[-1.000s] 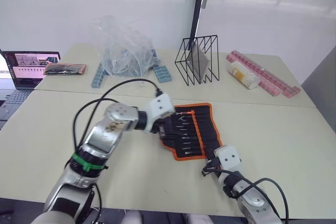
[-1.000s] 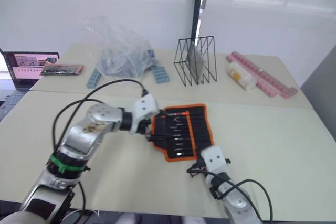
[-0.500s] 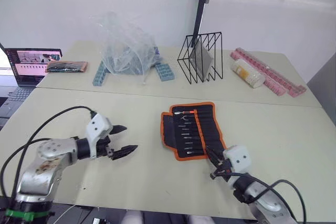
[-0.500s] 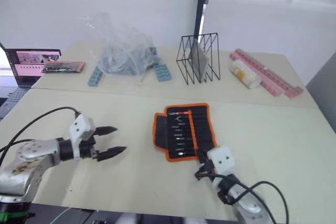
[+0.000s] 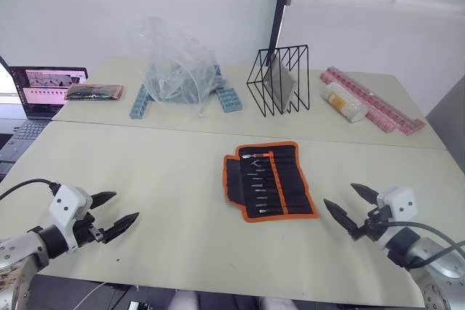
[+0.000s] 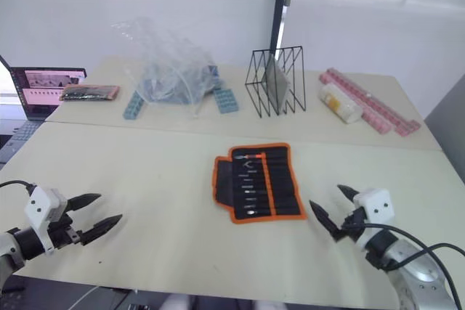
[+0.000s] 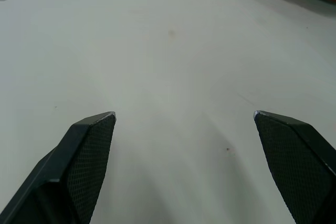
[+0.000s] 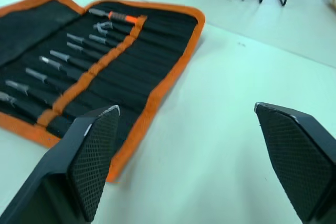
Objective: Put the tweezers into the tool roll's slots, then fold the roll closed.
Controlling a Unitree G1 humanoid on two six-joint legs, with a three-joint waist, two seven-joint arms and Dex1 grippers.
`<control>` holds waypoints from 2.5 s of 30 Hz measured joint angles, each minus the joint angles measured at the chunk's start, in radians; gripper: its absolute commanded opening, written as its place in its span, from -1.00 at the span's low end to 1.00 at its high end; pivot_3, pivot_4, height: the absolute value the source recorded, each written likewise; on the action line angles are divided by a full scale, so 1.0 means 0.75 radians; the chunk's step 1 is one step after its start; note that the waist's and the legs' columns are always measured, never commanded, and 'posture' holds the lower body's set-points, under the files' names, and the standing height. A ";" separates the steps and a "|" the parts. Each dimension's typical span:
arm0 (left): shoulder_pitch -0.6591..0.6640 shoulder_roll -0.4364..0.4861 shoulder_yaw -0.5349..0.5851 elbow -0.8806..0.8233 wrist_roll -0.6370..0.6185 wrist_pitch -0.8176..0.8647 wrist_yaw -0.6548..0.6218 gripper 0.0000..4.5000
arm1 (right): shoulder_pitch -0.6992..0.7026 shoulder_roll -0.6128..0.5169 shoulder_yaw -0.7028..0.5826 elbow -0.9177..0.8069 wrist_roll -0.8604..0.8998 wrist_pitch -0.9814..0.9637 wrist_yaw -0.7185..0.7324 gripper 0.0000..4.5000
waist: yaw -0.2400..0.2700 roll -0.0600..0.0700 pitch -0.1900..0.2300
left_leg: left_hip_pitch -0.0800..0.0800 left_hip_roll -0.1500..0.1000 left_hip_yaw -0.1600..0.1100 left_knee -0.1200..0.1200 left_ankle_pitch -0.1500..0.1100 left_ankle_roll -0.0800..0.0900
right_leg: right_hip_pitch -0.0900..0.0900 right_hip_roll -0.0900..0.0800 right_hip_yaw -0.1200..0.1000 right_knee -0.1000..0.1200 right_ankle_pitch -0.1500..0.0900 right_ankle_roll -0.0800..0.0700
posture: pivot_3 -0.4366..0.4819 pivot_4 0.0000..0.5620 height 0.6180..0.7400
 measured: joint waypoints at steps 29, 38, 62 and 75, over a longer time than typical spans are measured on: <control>-0.196 0.067 -0.376 -0.166 -0.101 -0.043 -0.119 1.00 | -0.284 0.388 1.150 -0.160 -0.758 0.136 -0.570 0.98 | -0.002 0.000 0.000 | -0.009 0.000 0.000 0.002 0.000 -0.001 | -0.010 0.000 0.000 0.002 0.002 -0.002 | -0.05 -0.47 0.67; -0.220 0.080 -0.416 -0.159 -0.102 -0.025 -0.131 1.00 | -0.340 0.458 1.190 -0.024 -0.968 0.021 -0.699 0.46 | -0.002 0.000 0.000 | -0.009 0.001 0.000 0.002 0.001 -0.001 | -0.010 0.001 0.000 0.003 0.003 -0.004 | -0.05 -0.47 0.67; -0.405 0.145 -0.468 0.002 -0.099 -0.062 -0.246 1.00 | -0.251 0.273 1.047 -0.126 -0.595 -0.042 -0.259 -0.99 | 0.005 0.001 0.000 | -0.009 0.000 -0.002 0.008 0.001 -0.001 | -0.007 0.001 -0.002 0.006 0.004 -0.005 | -0.05 -0.47 0.67; -1.087 -0.039 -0.883 0.774 0.183 -0.771 -0.732 1.00 | -0.180 0.050 0.944 -0.196 -0.379 -0.136 0.052 -0.99 | 0.011 0.001 0.000 | -0.009 -0.002 -0.003 0.014 0.001 0.000 | -0.007 0.002 -0.002 0.013 0.006 -0.007 | -0.05 -0.47 0.67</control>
